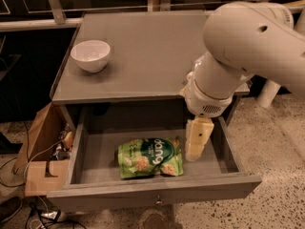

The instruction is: Pick green rice chip bag from top drawer and place on counter

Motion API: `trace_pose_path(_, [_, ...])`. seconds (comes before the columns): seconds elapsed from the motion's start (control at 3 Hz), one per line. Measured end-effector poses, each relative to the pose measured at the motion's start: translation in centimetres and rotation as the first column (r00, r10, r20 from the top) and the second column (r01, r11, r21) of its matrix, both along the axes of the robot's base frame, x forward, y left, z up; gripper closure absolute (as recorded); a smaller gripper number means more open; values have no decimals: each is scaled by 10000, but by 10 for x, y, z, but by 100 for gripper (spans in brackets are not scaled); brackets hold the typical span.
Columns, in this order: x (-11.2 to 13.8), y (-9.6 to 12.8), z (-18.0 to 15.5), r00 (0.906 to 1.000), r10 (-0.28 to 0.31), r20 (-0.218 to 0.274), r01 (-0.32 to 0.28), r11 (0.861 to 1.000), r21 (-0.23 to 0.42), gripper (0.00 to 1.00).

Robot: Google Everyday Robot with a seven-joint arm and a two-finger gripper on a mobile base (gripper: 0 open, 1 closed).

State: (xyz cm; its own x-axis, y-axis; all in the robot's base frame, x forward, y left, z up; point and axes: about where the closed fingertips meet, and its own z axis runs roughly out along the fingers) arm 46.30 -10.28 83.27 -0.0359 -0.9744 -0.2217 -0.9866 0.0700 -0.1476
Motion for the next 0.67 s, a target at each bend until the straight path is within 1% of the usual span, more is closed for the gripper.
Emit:
trace_pose_path(0.33, [24,5,-32,10000,56,-1,-56,9995,-325,0])
trace_pose_path(0.67, [21,7,-42,9999,124,41,-123,9997,-232,0])
